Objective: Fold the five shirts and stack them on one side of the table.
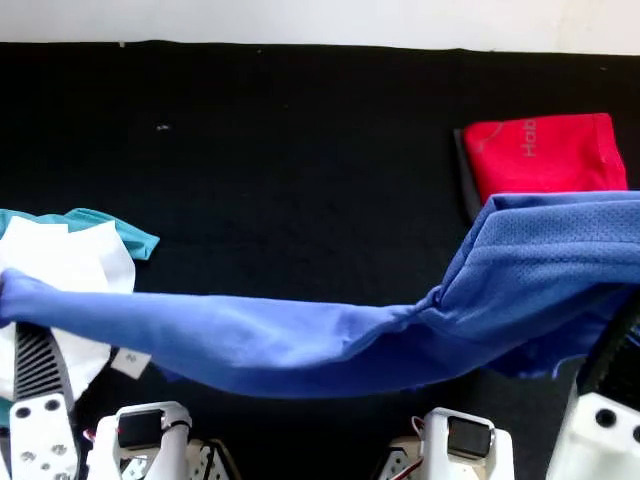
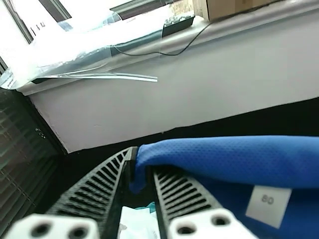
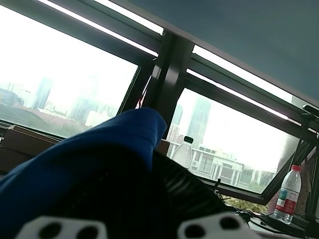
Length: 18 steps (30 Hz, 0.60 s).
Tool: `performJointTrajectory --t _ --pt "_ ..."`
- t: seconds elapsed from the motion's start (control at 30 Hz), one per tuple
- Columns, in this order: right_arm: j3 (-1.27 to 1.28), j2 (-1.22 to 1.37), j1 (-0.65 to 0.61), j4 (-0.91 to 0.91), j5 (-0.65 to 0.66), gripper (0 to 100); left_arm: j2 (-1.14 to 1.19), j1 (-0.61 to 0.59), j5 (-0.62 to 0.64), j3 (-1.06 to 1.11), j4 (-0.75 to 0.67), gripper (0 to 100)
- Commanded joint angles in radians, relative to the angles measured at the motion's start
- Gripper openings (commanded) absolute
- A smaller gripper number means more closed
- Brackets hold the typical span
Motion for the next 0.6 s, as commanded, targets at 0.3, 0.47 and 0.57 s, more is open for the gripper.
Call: performJointTrajectory --t 0.3,0.47,0.57 --pt "-0.013 0.004 0.007 -0.114 0.009 0.6 0.001 -0.01 -0.002 0.007 -0.021 1" --pt "-0.013 0.002 0.007 -0.11 0.009 0.6 0.001 -0.01 -0.002 0.007 -0.021 1" --pt "-0.016 0.001 0.007 -0.11 0.009 0.6 -0.005 -0.01 -0.002 0.007 -0.02 1"
